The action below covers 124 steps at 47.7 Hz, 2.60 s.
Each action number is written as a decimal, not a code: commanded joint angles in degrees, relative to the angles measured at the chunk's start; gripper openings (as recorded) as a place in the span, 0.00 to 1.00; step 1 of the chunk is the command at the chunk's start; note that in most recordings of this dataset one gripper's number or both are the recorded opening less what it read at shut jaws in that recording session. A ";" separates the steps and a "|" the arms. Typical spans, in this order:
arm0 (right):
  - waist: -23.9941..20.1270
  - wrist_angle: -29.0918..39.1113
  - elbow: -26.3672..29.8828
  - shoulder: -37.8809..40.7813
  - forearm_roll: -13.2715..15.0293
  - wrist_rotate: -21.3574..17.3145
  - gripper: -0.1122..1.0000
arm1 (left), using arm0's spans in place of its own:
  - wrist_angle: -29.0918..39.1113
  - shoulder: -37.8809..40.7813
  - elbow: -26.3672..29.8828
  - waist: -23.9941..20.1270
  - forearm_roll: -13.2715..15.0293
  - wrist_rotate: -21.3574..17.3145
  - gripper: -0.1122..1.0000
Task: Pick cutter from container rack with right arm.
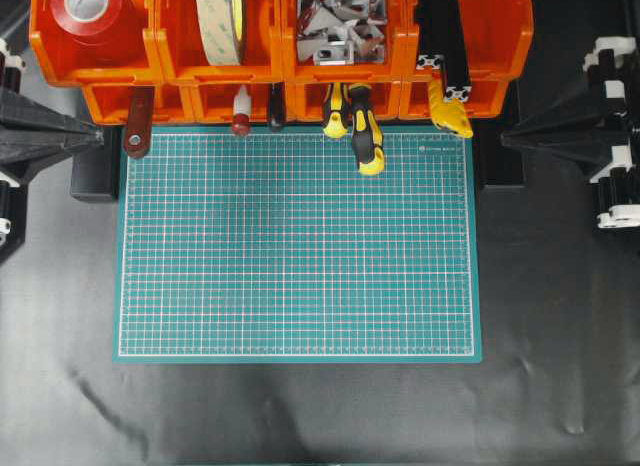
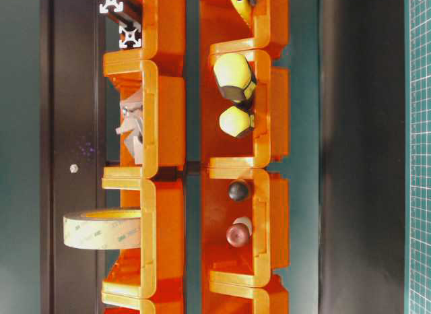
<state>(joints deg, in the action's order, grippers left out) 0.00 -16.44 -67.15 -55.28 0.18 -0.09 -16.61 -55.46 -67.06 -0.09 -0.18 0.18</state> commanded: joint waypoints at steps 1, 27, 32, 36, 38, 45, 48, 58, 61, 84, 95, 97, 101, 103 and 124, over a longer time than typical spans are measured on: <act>-0.18 -0.35 0.88 0.44 -0.44 -0.53 0.12 | 0.26 1.85 2.81 0.26 -1.58 1.93 0.15; -11.87 41.31 18.63 2.11 4.83 0.00 0.10 | 9.67 1.58 10.11 2.37 -1.85 4.66 0.10; -15.12 47.29 23.29 5.36 7.65 -0.09 0.10 | 9.76 1.41 10.11 2.37 -1.85 4.75 0.10; -17.31 52.91 27.07 8.53 10.37 -0.35 0.10 | 9.76 1.41 10.11 2.55 -1.85 4.75 0.10; -18.46 55.81 28.92 10.20 12.30 -0.88 0.10 | 9.76 1.49 10.11 2.64 -1.85 4.75 0.10; -23.38 64.34 32.96 15.56 22.06 -4.48 0.10 | 9.76 1.58 10.20 3.16 -1.85 4.83 0.10; -25.05 66.45 33.22 17.23 26.63 -8.26 0.10 | 9.76 1.58 10.11 3.52 -1.93 4.75 0.10; -30.67 71.02 28.65 22.41 45.88 -23.20 0.10 | 9.84 1.41 10.11 3.52 -1.85 4.75 0.10; -31.82 72.77 27.16 24.08 50.19 -27.60 0.10 | 9.84 1.14 10.20 3.43 -1.85 4.75 0.10; -35.24 74.53 18.02 26.89 57.74 -40.96 0.10 | 9.84 1.14 10.11 3.60 -1.85 4.75 0.10; -34.19 69.79 16.96 26.98 57.74 -41.13 0.21 | 9.84 1.41 10.11 3.69 -1.85 4.83 0.10; -33.84 69.52 17.05 27.16 57.74 -41.22 0.30 | 9.84 1.41 10.11 3.78 -1.85 4.92 0.10; -33.05 69.43 17.23 27.60 57.92 -41.22 0.53 | 9.84 1.67 10.11 4.31 -1.85 5.80 0.10; -32.96 69.52 17.31 27.86 58.18 -41.31 0.65 | 9.84 1.93 10.02 4.39 -1.85 6.77 0.10; -29.62 70.31 17.58 31.64 64.07 -44.12 0.74 | 9.84 1.58 9.93 5.01 -1.85 8.96 0.10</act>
<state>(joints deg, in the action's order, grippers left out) -30.23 53.61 -50.80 -24.26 62.58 -43.24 -6.50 -53.88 -58.54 4.75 -1.85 8.96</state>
